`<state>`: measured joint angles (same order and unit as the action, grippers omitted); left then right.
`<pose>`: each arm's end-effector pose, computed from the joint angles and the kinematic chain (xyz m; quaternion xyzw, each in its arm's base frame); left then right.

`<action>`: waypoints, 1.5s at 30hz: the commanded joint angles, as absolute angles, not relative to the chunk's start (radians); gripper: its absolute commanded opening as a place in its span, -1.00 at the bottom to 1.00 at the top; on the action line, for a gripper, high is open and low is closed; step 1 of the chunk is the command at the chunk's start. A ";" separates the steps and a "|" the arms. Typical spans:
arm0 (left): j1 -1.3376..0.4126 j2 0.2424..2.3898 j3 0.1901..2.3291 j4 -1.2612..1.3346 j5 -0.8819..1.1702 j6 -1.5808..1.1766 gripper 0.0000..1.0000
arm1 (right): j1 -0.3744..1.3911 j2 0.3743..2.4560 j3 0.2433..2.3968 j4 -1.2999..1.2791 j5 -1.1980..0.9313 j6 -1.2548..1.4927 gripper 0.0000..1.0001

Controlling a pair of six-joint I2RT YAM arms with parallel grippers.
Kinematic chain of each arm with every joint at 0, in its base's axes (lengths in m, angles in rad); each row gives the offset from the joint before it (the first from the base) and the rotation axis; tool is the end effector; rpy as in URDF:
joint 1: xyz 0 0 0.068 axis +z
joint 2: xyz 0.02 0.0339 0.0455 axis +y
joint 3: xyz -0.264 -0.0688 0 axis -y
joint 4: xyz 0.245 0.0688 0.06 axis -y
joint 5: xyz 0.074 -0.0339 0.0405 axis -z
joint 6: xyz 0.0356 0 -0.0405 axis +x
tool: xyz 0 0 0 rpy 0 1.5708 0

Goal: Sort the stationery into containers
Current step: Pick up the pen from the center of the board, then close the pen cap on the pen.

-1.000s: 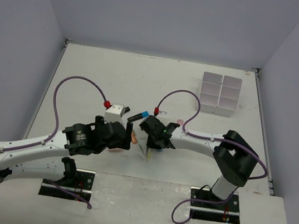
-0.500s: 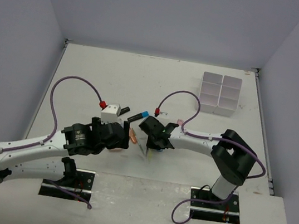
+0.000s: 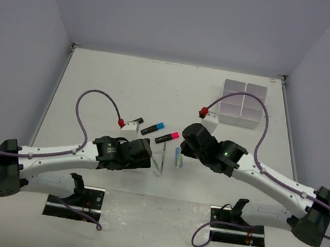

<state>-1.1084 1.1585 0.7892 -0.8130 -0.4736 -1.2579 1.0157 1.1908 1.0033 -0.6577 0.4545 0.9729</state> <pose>0.1057 -0.1757 0.2251 -0.1164 0.9478 -0.0867 0.2840 0.1420 0.1994 0.2927 0.0604 0.9124 0.1751 0.3651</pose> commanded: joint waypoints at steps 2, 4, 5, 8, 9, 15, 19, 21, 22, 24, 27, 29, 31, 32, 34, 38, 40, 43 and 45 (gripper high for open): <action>-1.147 1.267 0.884 -0.946 -0.441 -1.688 0.84 | 1.023 1.132 0.962 -0.660 0.501 0.913 -1.00; -1.182 1.300 0.893 -0.931 -0.425 -1.777 0.78 | 1.021 1.135 0.971 -0.670 0.504 0.894 -1.00; -1.188 1.319 0.899 -0.923 -0.418 -1.811 0.72 | 1.021 1.133 0.971 -0.670 0.509 0.888 -1.00; -1.192 1.395 0.946 -0.921 -0.399 -1.847 0.42 | 1.021 1.121 0.960 -0.670 0.516 0.880 -1.00; -1.193 1.423 0.970 -0.921 -0.394 -1.847 0.36 | 1.022 1.114 0.952 -0.670 0.517 0.878 -1.00; -1.192 1.514 1.009 -0.865 -0.363 -1.824 -0.17 | 1.019 1.059 0.909 -0.669 0.526 0.871 -1.00; -1.192 1.569 1.026 -0.836 -0.354 -1.801 -0.36 | 1.014 1.018 0.873 -0.670 0.532 0.870 -1.00; -1.192 1.585 1.029 -0.824 -0.351 -1.797 -0.40 | 1.014 1.003 0.865 -0.670 0.532 0.870 -1.00; -1.191 1.590 1.029 -0.819 -0.352 -1.795 -0.40 | 1.013 0.998 0.862 -0.670 0.532 0.870 -1.00; -1.189 1.597 1.030 -0.807 -0.360 -1.789 -0.40 | 1.012 0.995 0.861 -0.670 0.531 0.869 -1.00; -1.184 1.603 1.029 -0.799 -0.364 -1.787 -0.41 | 1.012 0.998 0.861 -0.670 0.531 0.868 -1.00; -1.176 1.603 1.028 -0.799 -0.368 -1.787 -0.45 | 1.012 1.005 0.864 -0.670 0.529 0.865 -1.00; -1.166 1.603 1.023 -0.793 -0.370 -1.786 -0.45 | 1.012 1.015 0.865 -0.670 0.529 0.864 -1.00; -1.164 1.604 1.020 -0.789 -0.368 -1.783 -0.46 | 1.012 1.019 0.866 -0.670 0.530 0.864 -1.00; -1.162 1.606 1.016 -0.780 -0.363 -1.776 -0.48 | 1.012 1.028 0.868 -0.670 0.532 0.865 -1.00; -1.160 1.617 1.008 -0.759 -0.352 -1.767 -0.51 | 1.012 1.034 0.873 -0.670 0.534 0.864 -1.00; -1.157 1.621 1.001 -0.749 -0.346 -1.765 -0.51 | 1.012 1.038 0.874 -0.670 0.534 0.864 -1.00; -1.152 1.632 0.999 -0.738 -0.337 -1.754 -0.51 | 1.012 1.040 0.877 -0.670 0.532 0.862 -1.00; -1.150 1.641 1.002 -0.735 -0.336 -1.747 -0.51 | 1.012 1.042 0.876 -0.670 0.534 0.862 -1.00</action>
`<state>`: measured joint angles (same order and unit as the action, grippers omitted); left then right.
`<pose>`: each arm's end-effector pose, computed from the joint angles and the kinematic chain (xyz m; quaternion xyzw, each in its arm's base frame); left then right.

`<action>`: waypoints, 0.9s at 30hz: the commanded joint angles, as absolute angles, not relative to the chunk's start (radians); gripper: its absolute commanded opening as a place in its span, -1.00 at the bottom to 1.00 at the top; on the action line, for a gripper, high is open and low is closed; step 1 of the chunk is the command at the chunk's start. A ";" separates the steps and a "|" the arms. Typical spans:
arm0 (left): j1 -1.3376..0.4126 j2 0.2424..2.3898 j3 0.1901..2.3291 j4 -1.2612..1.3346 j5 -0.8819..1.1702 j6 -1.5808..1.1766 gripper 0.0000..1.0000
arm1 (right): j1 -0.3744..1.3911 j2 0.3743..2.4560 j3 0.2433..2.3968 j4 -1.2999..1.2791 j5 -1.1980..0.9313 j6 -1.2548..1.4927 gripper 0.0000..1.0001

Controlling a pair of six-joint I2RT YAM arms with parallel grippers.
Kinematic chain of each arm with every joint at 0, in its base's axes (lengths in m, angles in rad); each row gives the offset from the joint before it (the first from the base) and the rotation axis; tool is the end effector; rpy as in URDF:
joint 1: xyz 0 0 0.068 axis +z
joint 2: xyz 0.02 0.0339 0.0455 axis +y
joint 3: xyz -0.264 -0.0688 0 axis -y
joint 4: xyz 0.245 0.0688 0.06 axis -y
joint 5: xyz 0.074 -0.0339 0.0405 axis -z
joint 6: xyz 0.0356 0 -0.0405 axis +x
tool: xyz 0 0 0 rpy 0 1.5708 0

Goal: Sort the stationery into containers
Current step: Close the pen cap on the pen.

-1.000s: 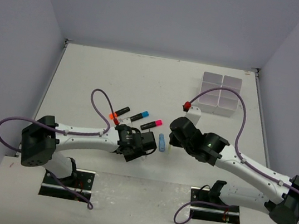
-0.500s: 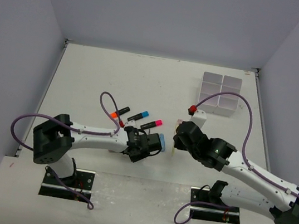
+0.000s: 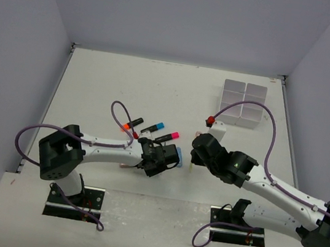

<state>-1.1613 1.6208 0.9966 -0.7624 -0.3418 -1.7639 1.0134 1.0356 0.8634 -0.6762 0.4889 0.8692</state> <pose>0.1251 -0.2583 0.1769 -0.3061 0.9324 -0.0718 0.1781 0.1235 0.1666 0.2786 0.0199 0.9115 0.1439 0.3849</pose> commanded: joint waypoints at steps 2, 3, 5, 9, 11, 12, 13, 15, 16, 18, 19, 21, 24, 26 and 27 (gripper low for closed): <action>-1.148 1.646 1.003 -0.738 -0.334 -1.747 -0.51 | 1.012 1.042 0.874 -0.670 0.535 0.865 -1.00; -1.149 1.649 1.002 -0.739 -0.334 -1.748 -0.51 | 1.012 1.043 0.873 -0.670 0.535 0.864 -1.00; -1.147 1.651 0.997 -0.738 -0.332 -1.750 -0.51 | 1.012 1.044 0.873 -0.670 0.537 0.864 -1.00; -1.146 1.652 0.991 -0.738 -0.333 -1.750 -0.51 | 1.012 1.050 0.875 -0.669 0.537 0.865 -1.00; -1.145 1.655 0.987 -0.737 -0.333 -1.751 -0.51 | 1.012 1.051 0.875 -0.666 0.538 0.865 -1.00; -1.144 1.657 0.983 -0.735 -0.333 -1.750 -0.51 | 1.012 1.051 0.873 -0.663 0.537 0.865 -1.00; -1.144 1.659 0.982 -0.735 -0.331 -1.750 -0.51 | 1.012 1.052 0.871 -0.663 0.537 0.865 -1.00; -1.143 1.665 0.980 -0.733 -0.331 -1.748 -0.51 | 1.011 1.054 0.873 -0.661 0.535 0.865 -1.00; -1.143 1.666 0.980 -0.733 -0.330 -1.747 -0.51 | 1.012 1.055 0.873 -0.660 0.535 0.864 -1.00; -1.143 1.669 0.980 -0.736 -0.330 -1.748 -0.52 | 1.012 1.058 0.873 -0.659 0.535 0.864 -1.00; -1.142 1.669 0.978 -0.735 -0.330 -1.748 -0.52 | 1.012 1.059 0.873 -0.660 0.535 0.864 -1.00; -1.141 1.671 0.971 -0.733 -0.330 -1.749 -0.52 | 1.012 1.062 0.873 -0.660 0.535 0.864 -1.00; -1.138 1.677 0.959 -0.713 -0.326 -1.743 -0.52 | 1.012 1.061 0.873 -0.654 0.532 0.862 -1.00; -1.134 1.686 0.959 -0.709 -0.321 -1.738 -0.55 | 1.012 1.060 0.873 -0.651 0.530 0.858 -1.00; -1.134 1.690 0.959 -0.708 -0.318 -1.736 -0.59 | 1.012 1.059 0.873 -0.649 0.532 0.858 -1.00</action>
